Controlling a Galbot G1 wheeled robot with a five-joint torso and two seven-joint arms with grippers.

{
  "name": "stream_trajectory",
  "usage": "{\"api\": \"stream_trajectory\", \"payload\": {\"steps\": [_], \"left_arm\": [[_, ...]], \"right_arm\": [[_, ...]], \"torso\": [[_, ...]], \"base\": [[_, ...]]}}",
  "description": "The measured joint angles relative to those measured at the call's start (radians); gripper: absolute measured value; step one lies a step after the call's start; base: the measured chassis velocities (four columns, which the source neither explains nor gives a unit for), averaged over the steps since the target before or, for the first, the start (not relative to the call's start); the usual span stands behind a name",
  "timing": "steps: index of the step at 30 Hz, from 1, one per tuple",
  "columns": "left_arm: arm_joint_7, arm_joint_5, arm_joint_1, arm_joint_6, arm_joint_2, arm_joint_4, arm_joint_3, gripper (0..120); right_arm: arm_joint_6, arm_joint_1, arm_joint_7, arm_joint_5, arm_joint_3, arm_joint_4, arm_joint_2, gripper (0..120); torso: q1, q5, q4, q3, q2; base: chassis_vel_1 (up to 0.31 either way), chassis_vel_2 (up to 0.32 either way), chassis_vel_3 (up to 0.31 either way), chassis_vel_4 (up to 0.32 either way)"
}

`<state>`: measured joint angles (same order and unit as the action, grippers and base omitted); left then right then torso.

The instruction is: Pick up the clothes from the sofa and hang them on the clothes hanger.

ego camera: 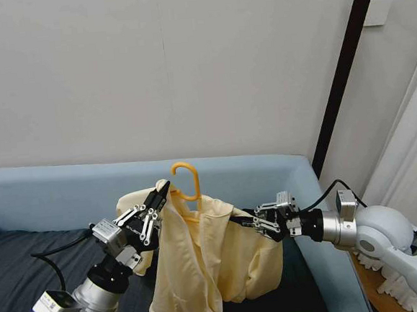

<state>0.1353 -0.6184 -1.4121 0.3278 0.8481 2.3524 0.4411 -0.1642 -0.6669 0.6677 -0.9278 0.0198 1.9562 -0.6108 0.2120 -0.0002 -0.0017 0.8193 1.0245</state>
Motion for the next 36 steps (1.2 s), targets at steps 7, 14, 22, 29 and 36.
{"api": "stream_trajectory", "payload": {"steps": [7, 14, 22, 29, 36], "left_arm": [[0.061, 0.077, -0.054, 0.036, 0.028, -0.050, -0.020, 0], [-0.005, 0.124, -0.065, 0.042, 0.030, -0.103, -0.001, 0], [-0.037, 0.145, -0.072, 0.042, 0.040, -0.131, 0.003, 0], [-0.037, 0.179, -0.074, 0.046, 0.047, -0.165, 0.001, 0], [-0.002, 0.206, -0.081, 0.061, 0.053, -0.178, -0.009, 0]], "right_arm": [[-0.002, 0.002, -0.008, -0.059, 0.009, -0.003, -0.025, 8], [0.004, 0.007, -0.022, -0.099, -0.012, 0.010, -0.001, 8], [0.008, 0.020, -0.084, -0.142, -0.028, 0.022, 0.030, 8], [0.008, 0.022, -0.106, -0.172, -0.039, 0.036, 0.042, 8], [0.006, 0.024, -0.127, -0.197, -0.051, 0.041, 0.051, 8]], "torso": [[0.000, 0.0001, 0.0003, 0.000, 0.000], [0.000, 0.0000, 0.0001, 0.000, 0.000], [0.000, 0.0000, 0.0001, 0.000, 0.000], [0.000, 0.0002, 0.0001, 0.000, 0.000], [0.000, 0.0001, 0.0001, 0.000, 0.000]], "base": [[0.000, 0.000, 0.000, 0.000], [0.000, 0.000, 0.000, 0.000], [0.000, 0.000, 0.000, 0.000], [0.000, 0.000, 0.000, 0.000], [0.000, 0.000, 0.000, 0.000]]}}
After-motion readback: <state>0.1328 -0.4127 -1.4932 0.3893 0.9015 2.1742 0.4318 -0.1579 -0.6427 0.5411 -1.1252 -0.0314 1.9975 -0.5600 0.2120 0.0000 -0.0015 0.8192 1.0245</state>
